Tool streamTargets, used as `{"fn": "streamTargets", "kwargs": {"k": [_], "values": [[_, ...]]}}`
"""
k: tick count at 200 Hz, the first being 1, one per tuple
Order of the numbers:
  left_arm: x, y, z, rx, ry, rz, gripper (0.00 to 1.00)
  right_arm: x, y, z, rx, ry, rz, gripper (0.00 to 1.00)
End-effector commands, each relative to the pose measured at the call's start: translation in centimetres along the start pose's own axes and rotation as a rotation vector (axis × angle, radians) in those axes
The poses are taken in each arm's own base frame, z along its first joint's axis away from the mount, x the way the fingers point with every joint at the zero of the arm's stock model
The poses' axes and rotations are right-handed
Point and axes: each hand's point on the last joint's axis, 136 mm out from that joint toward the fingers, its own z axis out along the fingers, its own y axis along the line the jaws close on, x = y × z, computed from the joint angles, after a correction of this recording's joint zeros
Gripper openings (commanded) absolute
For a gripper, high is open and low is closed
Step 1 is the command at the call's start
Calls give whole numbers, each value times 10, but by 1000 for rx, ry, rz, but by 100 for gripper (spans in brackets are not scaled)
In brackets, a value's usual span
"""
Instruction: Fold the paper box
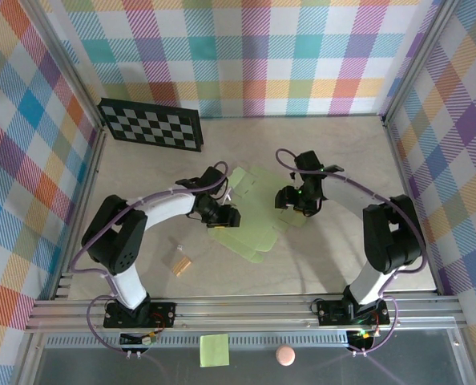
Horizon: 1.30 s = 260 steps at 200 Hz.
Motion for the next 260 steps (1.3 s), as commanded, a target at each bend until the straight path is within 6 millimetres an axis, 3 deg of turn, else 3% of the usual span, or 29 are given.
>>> {"fn": "streamTargets", "kwargs": {"k": [1, 67, 137, 160, 180, 225, 260], "values": [[4, -1, 2, 20, 49, 23, 49, 6, -6, 16, 3, 41, 26, 67], [39, -3, 18, 98, 131, -32, 48, -1, -21, 44, 69, 79, 17, 68], [87, -27, 29, 168, 151, -87, 49, -26, 6, 52, -46, 59, -125, 70], [87, -40, 31, 202, 115, -79, 49, -32, 18, 49, -97, 49, -158, 70], [81, -41, 26, 190, 86, -80, 49, -36, 16, 41, -71, 43, -156, 69], [49, -53, -12, 183, -72, -43, 52, -43, 36, 7, -116, -30, -142, 69], [20, -41, -42, 157, -219, -57, 52, -38, 59, -5, -195, -40, -120, 68]]}}
